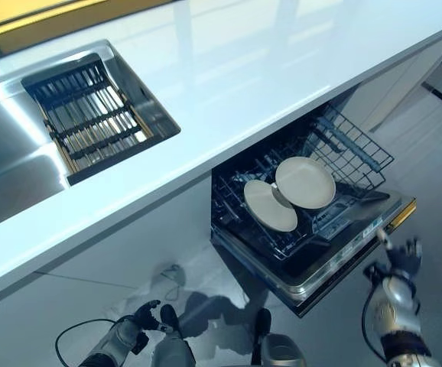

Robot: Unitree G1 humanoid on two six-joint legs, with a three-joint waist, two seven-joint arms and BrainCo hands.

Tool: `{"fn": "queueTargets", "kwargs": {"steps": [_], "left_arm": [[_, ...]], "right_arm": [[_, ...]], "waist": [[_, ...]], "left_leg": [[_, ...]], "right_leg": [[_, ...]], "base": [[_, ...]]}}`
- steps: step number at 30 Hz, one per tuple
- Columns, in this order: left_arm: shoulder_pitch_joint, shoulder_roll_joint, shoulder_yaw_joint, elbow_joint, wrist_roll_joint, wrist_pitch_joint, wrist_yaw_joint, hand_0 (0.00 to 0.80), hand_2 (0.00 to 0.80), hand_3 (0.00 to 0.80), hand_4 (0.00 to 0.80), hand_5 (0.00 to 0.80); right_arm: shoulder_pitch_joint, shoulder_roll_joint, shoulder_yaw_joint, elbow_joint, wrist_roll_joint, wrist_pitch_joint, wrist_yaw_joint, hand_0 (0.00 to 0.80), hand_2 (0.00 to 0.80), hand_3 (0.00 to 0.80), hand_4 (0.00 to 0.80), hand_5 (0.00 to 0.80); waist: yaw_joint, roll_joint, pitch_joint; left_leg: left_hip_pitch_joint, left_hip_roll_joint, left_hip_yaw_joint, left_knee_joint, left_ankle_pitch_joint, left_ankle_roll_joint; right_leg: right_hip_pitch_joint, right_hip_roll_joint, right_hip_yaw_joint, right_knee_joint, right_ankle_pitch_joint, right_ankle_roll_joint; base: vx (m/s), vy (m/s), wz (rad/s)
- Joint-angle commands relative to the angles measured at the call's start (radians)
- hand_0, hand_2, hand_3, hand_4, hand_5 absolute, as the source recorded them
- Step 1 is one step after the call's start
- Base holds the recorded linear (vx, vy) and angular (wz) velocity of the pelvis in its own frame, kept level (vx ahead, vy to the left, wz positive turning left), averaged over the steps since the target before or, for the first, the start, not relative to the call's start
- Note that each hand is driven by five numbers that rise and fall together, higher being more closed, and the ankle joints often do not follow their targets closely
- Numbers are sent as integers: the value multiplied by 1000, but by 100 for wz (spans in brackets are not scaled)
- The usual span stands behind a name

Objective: Take plates into dishwasher

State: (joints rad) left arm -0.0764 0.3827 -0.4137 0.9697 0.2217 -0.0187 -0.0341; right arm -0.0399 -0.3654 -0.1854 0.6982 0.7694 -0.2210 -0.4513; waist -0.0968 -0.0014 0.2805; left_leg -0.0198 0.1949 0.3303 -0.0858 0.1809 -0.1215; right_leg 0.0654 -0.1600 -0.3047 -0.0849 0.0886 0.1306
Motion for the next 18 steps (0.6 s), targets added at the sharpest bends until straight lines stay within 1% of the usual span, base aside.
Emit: {"fn": "queueTargets", "kwargs": {"steps": [1, 3, 4, 6, 7, 9, 10, 14, 15, 18], "left_arm": [[-35, -19, -32, 59, -19, -21, 22, 0, 0, 0, 0, 0], [-36, -21, -39, 57, -20, -17, 16, 0, 0, 0, 0, 0], [-37, -22, -42, 55, -20, -15, 12, 0, 0, 0, 0, 0], [-38, -25, -46, 53, -16, -12, 6, 0, 0, 0, 0, 0], [-39, -26, -49, 49, -14, -9, 1, 0, 0, 0, 0, 0], [-42, -29, -50, 49, -11, -9, -4, 0, 0, 0, 0, 0], [-44, -30, -53, 47, -11, -7, -7, 0, 0, 0, 0, 0], [-43, -34, -56, 36, -11, -2, -12, 0, 0, 0, 0, 0], [-43, -35, -57, 34, -9, 0, -14, 0, 0, 0, 0, 0], [-43, -39, -57, 24, -9, 7, -18, 0, 0, 0, 0, 0]], "right_arm": [[-23, -1, -77, 41, 107, -89, 28, 0, 0, 0, 0, 0], [-20, 11, -91, 119, 175, -73, 85, 0, 0, 0, 0, 0], [-22, 17, -93, 165, 211, -49, 137, 0, 0, 0, 0, 0], [-29, 24, -86, 218, 264, -18, 195, 0, 0, 0, 0, 0], [-32, 30, -75, 247, 277, 5, 241, 0, 0, 0, 0, 0], [-42, 35, -52, 294, 290, 25, 307, 0, 0, 0, 0, 0], [-47, 37, -38, 315, 293, 49, 342, 0, 0, 0, 0, 0], [-63, 43, 19, 327, 278, 91, 453, 0, 0, 0, 0, 0], [-70, 45, 37, 328, 279, 90, 482, 0, 0, 0, 0, 0], [-92, 50, 92, 305, 253, 119, 574, 0, 0, 0, 0, 0]], "waist": [[7, 12, -11], [10, 21, -15], [13, 26, -18], [19, 34, -20], [24, 39, -23], [30, 45, -25], [33, 48, -26], [44, 56, -25], [48, 58, -24], [58, 63, -22]], "left_leg": [[-9, -4, 36, 4, -41, 2], [-7, -6, 31, 3, -40, 2], [-8, -7, 28, 4, -39, 2], [-10, -8, 24, 4, -36, 0], [-12, -9, 21, 4, -33, -1], [-17, -10, 16, 4, -30, -2], [-19, -11, 13, 3, -28, -3], [-25, -16, 2, 4, -25, -4], [-27, -17, -1, 4, -24, -4], [-33, -23, -13, 2, -22, -3]], "right_leg": [[-41, 41, 21, 107, -81, -34], [-36, 41, 21, 105, -82, -36], [-33, 40, 20, 104, -84, -38], [-27, 38, 18, 102, -85, -41], [-24, 38, 17, 100, -85, -43], [-22, 37, 14, 97, -86, -45], [-22, 36, 12, 95, -86, -46], [-18, 35, 7, 88, -85, -51], [-17, 34, 6, 86, -85, -52], [-18, 36, 1, 80, -84, -55]], "base": [[29, -7, -5], [28, 3, -6], [0, 0, 0], [0, 0, 0], [0, 0, 0], [0, 0, 0], [0, 0, 0], [0, 0, 0], [0, 0, 0], [0, 11, 1]]}}
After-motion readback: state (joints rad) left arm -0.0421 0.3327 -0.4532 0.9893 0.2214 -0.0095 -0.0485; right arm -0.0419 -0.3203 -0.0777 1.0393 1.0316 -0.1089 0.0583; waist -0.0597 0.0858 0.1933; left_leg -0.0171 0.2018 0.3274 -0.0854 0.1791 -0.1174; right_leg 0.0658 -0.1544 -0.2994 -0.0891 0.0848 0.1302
